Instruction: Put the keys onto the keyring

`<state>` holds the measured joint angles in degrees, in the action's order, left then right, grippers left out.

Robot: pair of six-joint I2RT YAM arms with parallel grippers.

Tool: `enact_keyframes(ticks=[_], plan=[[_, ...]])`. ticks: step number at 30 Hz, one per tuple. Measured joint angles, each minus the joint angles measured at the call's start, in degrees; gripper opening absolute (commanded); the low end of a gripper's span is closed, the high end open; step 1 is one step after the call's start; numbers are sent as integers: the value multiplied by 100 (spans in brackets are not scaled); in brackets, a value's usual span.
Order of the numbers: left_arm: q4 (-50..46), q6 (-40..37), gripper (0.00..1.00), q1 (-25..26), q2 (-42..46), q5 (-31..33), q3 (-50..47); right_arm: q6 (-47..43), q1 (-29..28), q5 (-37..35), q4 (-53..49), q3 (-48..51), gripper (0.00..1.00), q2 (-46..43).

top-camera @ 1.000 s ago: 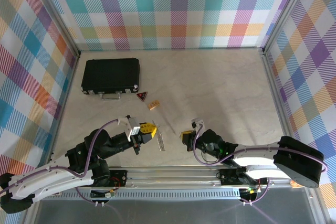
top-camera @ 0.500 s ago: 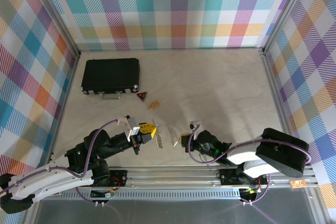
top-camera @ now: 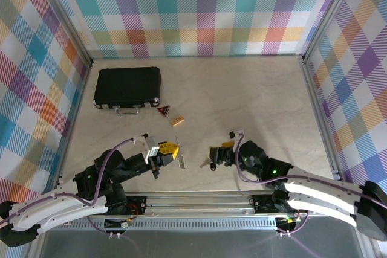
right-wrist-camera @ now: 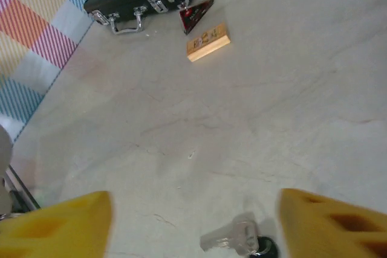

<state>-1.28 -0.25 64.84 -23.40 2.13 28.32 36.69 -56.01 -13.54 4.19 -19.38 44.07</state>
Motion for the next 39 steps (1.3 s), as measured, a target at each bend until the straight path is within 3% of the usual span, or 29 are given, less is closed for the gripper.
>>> enact_keyframes(ticks=[3, 6, 12, 16, 25, 31, 39], plan=[[-17, 0, 0, 0, 0, -13, -4, -348, 706, 525, -1036, -699, 84, 4], [-17, 0, 0, 0, 0, -59, -4, -791, 1235, 1117, -1816, -1397, 82, 619], [-85, 0, 0, 0, -4, -173, -4, -2020, 1360, 1998, -3145, -2583, 74, 2492], [-170, 2, 0, 0, 2, -212, -4, -2616, 1443, 2481, -3451, -2649, 73, 2656], [-160, 7, 0, 0, 195, -323, -66, -3442, 955, 1985, -3473, -2726, 71, 2929], [-142, 118, 0, 2, 439, -505, -282, -3775, 424, 1502, -3609, -2791, 63, 3477], [-181, 310, 0, 0, 1228, -522, -367, -4164, 262, 1335, -3794, -3206, 59, 4234]])
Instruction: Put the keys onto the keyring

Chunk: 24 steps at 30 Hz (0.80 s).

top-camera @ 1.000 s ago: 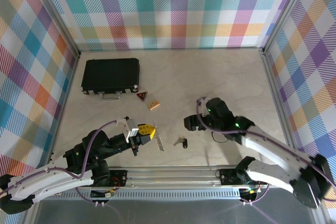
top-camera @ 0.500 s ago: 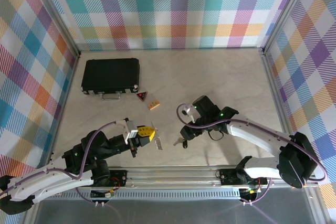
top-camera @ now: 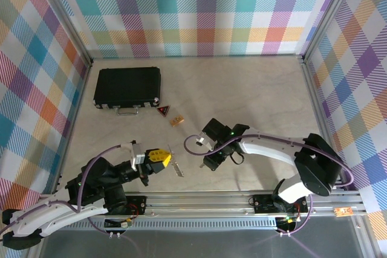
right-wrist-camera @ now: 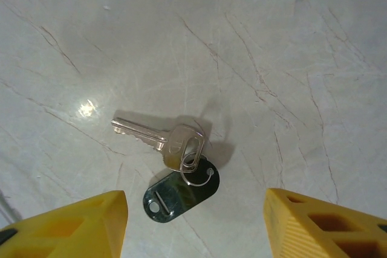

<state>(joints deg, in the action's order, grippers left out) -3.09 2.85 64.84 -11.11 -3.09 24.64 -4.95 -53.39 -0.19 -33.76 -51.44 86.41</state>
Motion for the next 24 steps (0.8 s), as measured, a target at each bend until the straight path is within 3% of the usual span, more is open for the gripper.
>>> enact_keyframes(ticks=[24], plan=[[-7, 63, 0, 2, 46, 76, -22, -782, -87, -142, -444, -409, 41, 852]])
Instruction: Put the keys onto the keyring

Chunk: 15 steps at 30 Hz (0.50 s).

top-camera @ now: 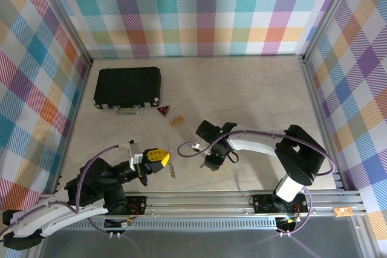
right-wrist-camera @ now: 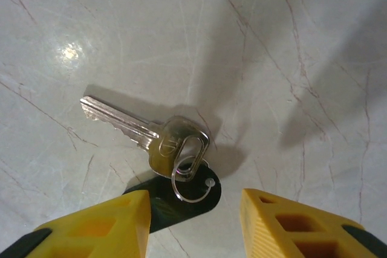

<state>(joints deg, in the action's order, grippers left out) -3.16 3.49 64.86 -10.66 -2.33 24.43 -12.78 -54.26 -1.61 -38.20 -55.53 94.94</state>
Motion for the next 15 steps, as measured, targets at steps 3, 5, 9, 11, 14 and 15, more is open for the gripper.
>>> enact_keyframes(ticks=[3, 5, 9, 11, 14, 15], plan=[[2, 0, 0, 0, 0, 0, -31, -26, -50, 4, 4, -26, 37, 85], [-2, 2, 0, 0, 0, -2, -52, -42, -70, 7, 0, -42, 33, 144], [-2, 15, 0, -2, 2, 0, -63, -105, -90, -17, 2, -59, 27, 214], [-2, 17, 0, 0, 2, 0, -63, -129, -94, -37, 2, -74, 23, 214], [-2, 17, 0, 0, 2, 0, -63, -146, -101, -79, 0, -83, 17, 214], [-2, 17, 0, 0, 2, 2, -63, -149, -101, -85, 0, -83, 16, 214]])
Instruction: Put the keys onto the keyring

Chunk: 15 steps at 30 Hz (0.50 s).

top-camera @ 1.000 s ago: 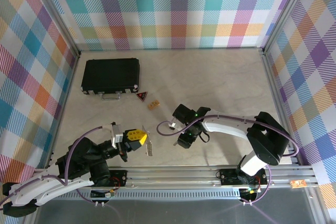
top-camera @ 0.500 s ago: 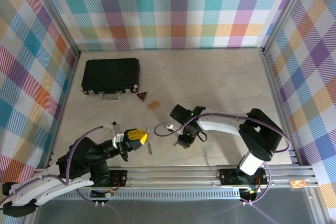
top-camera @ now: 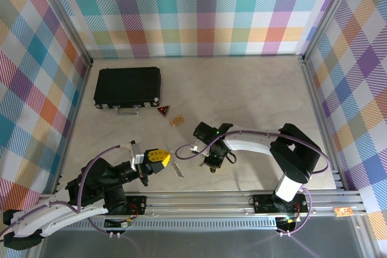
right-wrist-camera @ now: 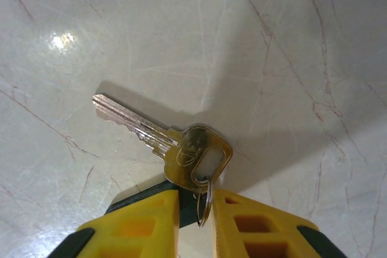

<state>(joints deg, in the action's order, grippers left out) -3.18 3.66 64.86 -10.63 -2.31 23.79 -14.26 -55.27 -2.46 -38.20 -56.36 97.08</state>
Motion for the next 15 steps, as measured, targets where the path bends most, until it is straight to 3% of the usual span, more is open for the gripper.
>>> enact_keyframes(ticks=[15], plan=[[0, 0, 0, -2, 26, 0, -4, 11, -26, -101, 2, 0, 0, -125]])
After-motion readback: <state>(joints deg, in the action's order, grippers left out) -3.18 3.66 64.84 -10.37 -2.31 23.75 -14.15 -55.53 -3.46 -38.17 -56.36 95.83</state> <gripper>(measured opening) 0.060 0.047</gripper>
